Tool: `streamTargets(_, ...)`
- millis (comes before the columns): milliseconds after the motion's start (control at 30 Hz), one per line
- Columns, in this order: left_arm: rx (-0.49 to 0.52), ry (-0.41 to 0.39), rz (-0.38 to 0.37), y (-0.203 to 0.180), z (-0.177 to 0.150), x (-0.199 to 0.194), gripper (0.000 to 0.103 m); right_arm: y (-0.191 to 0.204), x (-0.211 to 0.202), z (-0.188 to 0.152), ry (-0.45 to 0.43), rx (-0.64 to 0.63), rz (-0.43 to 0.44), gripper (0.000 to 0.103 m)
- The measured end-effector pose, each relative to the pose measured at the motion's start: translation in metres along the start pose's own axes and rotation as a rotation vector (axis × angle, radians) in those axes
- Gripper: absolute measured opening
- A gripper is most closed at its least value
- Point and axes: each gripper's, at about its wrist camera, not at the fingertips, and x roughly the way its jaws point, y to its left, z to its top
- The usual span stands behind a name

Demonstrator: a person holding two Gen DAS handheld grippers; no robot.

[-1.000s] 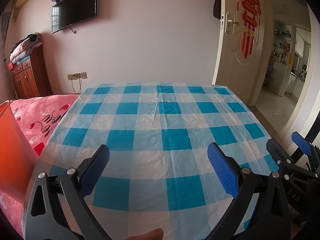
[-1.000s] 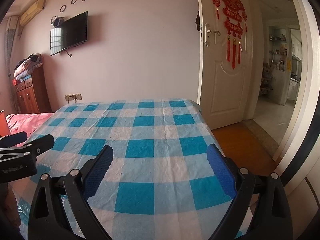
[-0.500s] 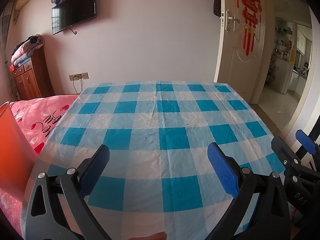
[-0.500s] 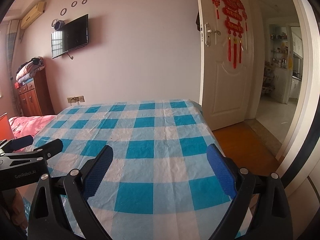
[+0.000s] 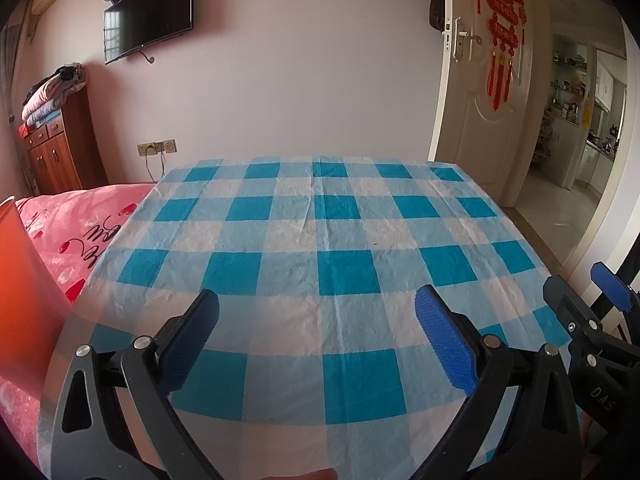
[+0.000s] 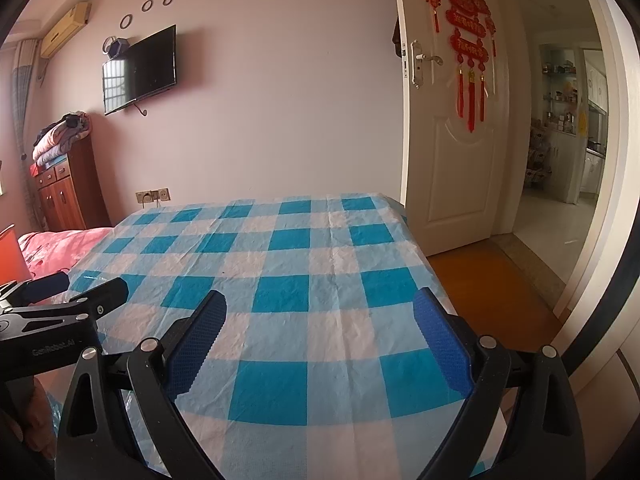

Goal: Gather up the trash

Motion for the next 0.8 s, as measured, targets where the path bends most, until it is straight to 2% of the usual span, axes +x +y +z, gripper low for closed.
streamTargets(367, -0.030, 0.034, -0.015, 0.004, -0.006, 0.013, 0.099, 0.003, 0.013, -0.003, 0.054, 0.005, 0.014, 0.095)
streamTargets(700, -0.036, 0.240, -0.030, 0.006, -0.027, 0.060, 0.099, 0.003, 0.046, -0.008, 0.220, 0.013, 0.008, 0.095)
streamTargets(800, -0.023, 0.258, -0.028, 0.004, -0.028, 0.063, 0.099, 0.006, 0.060, -0.012, 0.295, -0.002, -0.014, 0.096)
